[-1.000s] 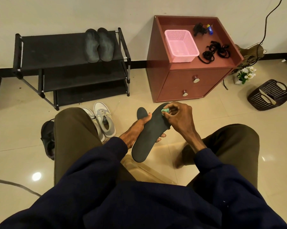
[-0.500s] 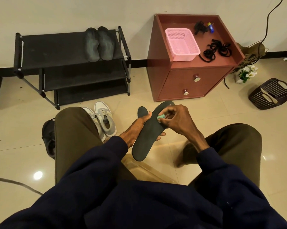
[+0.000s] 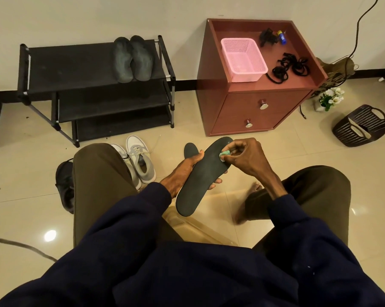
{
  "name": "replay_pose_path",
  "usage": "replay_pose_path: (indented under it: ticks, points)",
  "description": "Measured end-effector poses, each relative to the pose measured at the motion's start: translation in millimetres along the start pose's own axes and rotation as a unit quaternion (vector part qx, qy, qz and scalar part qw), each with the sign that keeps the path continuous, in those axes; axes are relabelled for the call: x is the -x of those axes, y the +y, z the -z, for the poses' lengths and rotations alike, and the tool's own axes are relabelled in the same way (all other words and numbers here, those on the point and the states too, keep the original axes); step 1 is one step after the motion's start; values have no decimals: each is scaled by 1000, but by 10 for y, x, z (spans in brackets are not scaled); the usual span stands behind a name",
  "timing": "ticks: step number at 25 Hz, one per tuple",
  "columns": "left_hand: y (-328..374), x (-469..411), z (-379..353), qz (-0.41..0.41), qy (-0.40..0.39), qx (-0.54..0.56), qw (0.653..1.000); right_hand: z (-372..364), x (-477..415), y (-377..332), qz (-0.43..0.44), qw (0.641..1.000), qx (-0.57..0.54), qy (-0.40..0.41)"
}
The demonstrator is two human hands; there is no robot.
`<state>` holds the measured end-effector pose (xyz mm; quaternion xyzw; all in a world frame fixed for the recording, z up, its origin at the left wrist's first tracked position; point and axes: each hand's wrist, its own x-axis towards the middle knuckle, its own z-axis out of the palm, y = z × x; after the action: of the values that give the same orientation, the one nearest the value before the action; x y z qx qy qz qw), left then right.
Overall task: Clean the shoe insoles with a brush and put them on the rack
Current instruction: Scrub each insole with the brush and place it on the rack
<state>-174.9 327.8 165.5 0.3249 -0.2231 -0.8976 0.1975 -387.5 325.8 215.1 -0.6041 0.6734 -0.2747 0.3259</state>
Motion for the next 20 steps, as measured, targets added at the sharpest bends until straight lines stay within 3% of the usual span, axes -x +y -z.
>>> replay_pose_path:
  ticks: [6, 8, 11, 16, 18, 20]
  points:
    - [-4, -2, -26, 11, -27, -1, 1000, -20, -47, 100, 8, 986, 4, 169]
    - [-1, 7, -29, 10, -25, -3, 1000, -64, -22, 49, 19, 991, 3, 134]
    - [-22, -8, -3, 15, -2, -16, 1000, 31, -52, 0, -8, 1000, 5, 3]
    - [-8, -6, -49, 16, -37, -5, 999, 67, -81, 120, 5, 987, 33, 154]
    - [0, 6, -50, 12, -29, -1, 1000, 14, -54, 91, 14, 991, 18, 134]
    - [-1, 8, -43, 11, -9, -5, 1000, 29, -45, 18, 6, 999, -6, 40]
